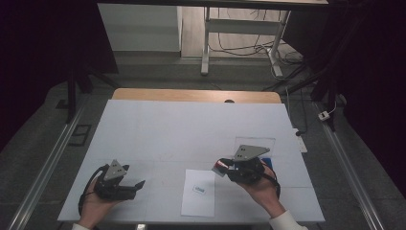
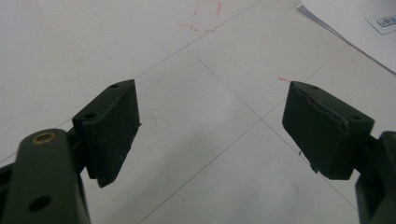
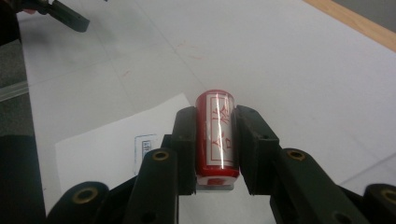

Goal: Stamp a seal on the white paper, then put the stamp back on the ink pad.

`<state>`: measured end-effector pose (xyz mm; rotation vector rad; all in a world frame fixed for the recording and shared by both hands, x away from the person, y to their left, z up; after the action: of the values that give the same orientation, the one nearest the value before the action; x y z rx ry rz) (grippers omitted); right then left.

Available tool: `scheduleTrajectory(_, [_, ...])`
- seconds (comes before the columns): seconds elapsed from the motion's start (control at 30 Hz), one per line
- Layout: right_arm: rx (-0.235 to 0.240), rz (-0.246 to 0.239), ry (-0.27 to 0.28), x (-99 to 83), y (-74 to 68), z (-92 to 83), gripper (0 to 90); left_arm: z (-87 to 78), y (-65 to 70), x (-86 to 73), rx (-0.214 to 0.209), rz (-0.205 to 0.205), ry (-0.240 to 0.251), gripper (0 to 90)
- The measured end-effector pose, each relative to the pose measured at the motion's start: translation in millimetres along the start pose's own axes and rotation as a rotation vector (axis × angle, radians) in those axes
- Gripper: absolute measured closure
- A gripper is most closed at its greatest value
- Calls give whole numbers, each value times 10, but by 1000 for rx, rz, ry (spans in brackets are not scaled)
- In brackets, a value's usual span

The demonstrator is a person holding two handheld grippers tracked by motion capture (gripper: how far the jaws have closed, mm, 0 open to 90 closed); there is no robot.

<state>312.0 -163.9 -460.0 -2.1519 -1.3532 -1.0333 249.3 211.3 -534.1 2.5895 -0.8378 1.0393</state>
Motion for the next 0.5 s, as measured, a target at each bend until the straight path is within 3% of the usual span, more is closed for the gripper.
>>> scheduleTrajectory(0.5, [-104, 47, -27, -131, 282, -269, 694, -12, -10, 0, 0, -2, 3, 192])
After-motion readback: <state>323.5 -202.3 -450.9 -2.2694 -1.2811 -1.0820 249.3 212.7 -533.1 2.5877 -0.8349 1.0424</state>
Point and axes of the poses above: each handheld gripper's, and its own axes: z roughly forward along the jaws, x roughly out of its top, y roughly to its right, the point moved 3 cm from there along z, roughly forward along the jaws, and after that the axes turned 3 degrees about -y, right-handed, at the moved point
